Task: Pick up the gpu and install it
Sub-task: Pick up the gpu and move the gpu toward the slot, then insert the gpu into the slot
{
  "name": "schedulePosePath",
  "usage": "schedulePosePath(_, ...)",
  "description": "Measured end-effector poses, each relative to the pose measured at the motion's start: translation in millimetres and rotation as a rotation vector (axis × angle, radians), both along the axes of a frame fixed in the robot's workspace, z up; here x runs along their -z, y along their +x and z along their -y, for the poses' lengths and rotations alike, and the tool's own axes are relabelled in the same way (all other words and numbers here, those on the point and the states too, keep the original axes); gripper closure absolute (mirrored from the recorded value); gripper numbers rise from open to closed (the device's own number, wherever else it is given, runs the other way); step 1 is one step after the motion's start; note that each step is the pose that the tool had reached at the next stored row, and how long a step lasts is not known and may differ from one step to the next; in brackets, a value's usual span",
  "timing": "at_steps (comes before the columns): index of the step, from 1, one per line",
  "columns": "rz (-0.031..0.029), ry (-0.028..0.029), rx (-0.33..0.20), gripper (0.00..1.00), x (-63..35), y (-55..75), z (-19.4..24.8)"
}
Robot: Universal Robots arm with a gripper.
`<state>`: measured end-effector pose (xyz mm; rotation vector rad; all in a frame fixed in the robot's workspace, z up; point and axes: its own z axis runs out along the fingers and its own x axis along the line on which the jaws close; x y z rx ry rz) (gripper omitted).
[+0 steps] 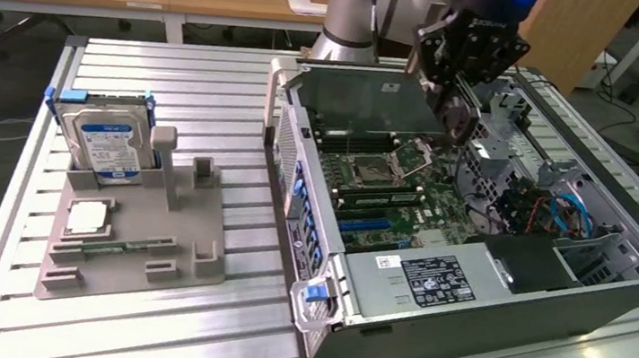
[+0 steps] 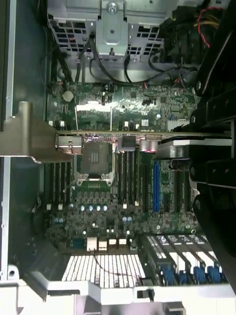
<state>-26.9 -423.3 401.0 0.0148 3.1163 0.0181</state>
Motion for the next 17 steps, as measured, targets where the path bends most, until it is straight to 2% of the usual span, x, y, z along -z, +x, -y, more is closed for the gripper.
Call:
schedulePosePath(3, -0.0001, 0.0000, 0.000, 0.72, 0.1, 9.0, 0.1)
schedulePosePath(17, 0.0000, 0.0000, 0.000, 0.72, 0.1, 9.2, 0.0)
